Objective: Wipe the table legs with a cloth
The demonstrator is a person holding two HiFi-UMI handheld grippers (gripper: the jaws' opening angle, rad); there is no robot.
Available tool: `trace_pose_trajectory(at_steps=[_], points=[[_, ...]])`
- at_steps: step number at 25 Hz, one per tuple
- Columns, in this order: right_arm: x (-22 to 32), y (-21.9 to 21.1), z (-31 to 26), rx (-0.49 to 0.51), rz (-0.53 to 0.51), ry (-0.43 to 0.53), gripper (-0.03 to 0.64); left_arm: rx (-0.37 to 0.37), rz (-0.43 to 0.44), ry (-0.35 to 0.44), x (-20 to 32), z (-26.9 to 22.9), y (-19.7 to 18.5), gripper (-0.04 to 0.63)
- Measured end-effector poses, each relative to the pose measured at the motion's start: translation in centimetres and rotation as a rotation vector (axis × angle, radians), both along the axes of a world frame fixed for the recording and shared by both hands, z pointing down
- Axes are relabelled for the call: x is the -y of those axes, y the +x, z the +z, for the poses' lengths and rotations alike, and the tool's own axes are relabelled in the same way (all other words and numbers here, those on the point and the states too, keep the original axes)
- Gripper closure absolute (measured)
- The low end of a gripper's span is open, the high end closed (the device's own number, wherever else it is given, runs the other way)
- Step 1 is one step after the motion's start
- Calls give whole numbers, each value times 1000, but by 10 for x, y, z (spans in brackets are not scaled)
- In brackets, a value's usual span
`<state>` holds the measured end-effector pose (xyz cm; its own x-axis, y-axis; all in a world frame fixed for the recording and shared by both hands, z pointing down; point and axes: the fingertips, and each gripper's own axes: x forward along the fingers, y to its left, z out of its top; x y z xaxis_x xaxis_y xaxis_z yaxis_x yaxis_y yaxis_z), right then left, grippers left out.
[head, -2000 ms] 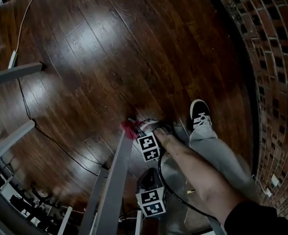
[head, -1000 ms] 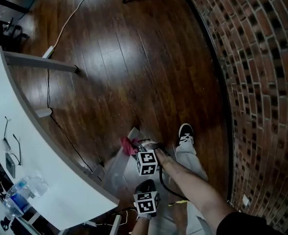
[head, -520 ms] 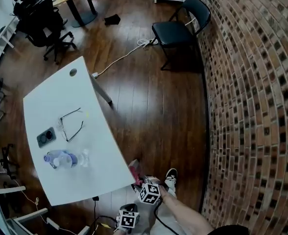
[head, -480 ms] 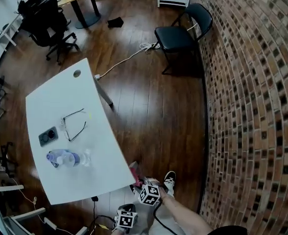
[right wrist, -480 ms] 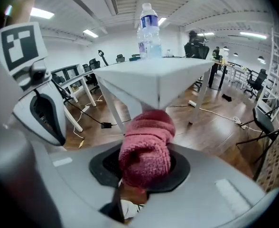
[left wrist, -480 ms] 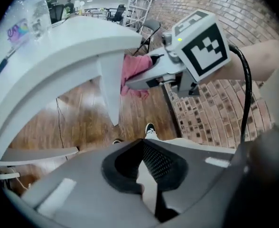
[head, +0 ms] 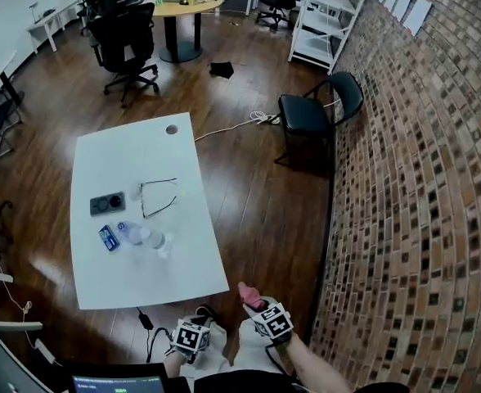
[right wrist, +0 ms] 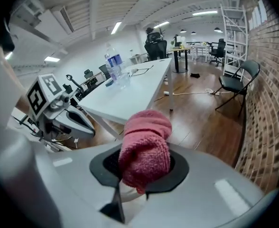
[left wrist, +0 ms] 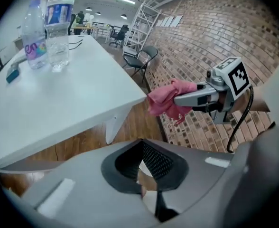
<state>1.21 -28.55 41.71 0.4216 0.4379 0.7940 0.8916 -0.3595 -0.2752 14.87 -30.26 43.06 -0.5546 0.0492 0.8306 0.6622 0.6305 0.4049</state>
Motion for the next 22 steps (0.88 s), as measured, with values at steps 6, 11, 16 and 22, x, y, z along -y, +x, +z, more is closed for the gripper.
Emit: trace_pose_trajectory(at_steps=[6, 11, 16, 22], points=[[-10, -3, -46, 7, 35, -65, 537, 134, 21, -23, -16, -38, -20, 597], [-19, 2, -65, -20, 55, -93, 537, 210, 69, -35, -21, -71, -39, 597], [-26, 0, -79, -49, 41, -108, 537, 229, 34, -56, -28, -89, -61, 597], [-32, -2, -80, -96, 25, -88, 537, 200, 10, -117, -44, -99, -76, 597]])
